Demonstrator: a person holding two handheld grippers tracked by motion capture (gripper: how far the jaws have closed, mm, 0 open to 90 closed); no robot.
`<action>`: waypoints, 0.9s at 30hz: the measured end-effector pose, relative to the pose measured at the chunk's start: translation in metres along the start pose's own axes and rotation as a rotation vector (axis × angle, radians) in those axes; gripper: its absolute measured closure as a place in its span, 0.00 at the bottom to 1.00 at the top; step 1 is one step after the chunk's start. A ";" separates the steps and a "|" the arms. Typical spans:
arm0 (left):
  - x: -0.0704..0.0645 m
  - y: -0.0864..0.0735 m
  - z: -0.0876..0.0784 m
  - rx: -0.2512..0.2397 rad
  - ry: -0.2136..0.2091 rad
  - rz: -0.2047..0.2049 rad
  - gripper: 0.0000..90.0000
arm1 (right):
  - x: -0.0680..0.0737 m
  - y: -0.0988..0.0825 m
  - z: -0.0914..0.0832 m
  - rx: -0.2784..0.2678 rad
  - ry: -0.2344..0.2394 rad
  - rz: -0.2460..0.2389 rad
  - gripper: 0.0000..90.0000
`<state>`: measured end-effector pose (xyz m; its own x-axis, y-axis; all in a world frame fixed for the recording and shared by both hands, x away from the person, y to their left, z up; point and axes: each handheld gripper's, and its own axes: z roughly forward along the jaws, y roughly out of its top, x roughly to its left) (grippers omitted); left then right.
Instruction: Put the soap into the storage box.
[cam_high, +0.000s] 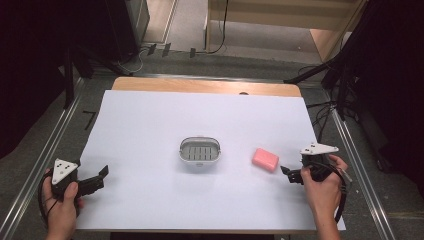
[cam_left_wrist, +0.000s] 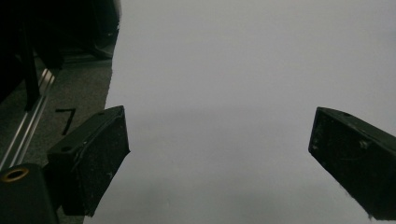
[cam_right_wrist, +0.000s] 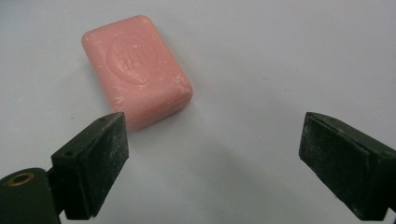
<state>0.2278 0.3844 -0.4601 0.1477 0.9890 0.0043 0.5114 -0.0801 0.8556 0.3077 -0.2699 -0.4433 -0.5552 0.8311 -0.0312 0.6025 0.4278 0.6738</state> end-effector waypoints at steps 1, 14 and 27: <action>0.000 0.000 0.000 0.001 0.002 0.002 0.06 | 0.001 0.004 0.002 0.019 0.003 -0.023 0.08; 0.000 0.000 0.000 0.001 -0.001 0.001 0.06 | 0.011 0.031 0.013 0.089 0.028 -0.143 0.01; 0.000 0.000 0.000 0.003 -0.002 0.005 0.06 | 0.023 0.050 0.029 0.202 0.065 -0.234 0.00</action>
<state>0.2283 0.3841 -0.4601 0.1525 0.9883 0.0075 0.5134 -0.0858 0.8539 0.3415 -0.2191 -0.4321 -0.7239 0.6801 -0.1164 0.5522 0.6721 0.4933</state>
